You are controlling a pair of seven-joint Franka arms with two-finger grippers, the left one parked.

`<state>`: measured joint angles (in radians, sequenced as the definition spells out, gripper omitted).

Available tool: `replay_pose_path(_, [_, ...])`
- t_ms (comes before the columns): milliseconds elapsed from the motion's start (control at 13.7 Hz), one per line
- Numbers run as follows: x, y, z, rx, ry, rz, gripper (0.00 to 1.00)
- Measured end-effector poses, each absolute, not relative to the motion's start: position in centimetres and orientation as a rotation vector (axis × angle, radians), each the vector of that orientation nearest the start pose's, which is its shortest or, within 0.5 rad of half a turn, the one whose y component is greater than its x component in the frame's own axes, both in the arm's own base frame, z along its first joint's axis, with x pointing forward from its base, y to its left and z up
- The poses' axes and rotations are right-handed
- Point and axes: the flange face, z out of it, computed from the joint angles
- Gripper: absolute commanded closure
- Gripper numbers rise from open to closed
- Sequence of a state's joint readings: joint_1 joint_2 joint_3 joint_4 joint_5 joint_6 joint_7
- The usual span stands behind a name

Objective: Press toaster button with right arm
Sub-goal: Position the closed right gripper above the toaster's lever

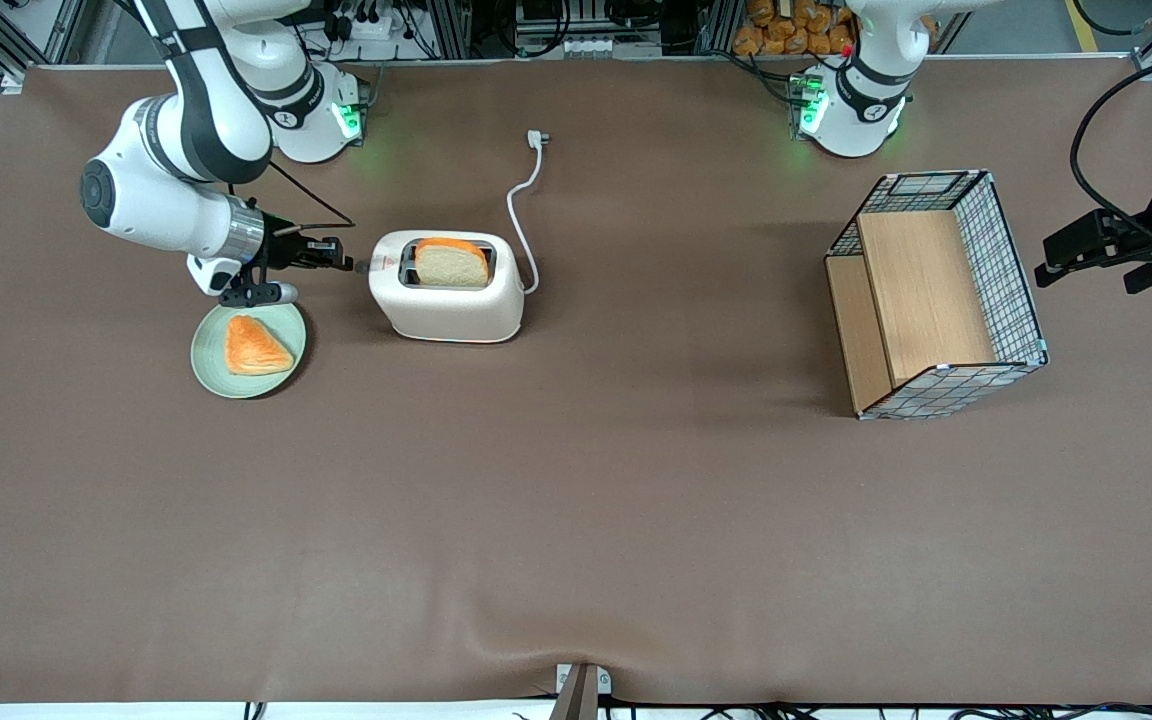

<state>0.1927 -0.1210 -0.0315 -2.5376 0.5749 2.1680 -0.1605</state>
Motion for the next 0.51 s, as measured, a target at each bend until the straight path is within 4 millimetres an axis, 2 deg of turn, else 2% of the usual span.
replay_pose_path(512, [41.67, 9.87, 29.21, -2.686, 0.083, 0.316, 1.0])
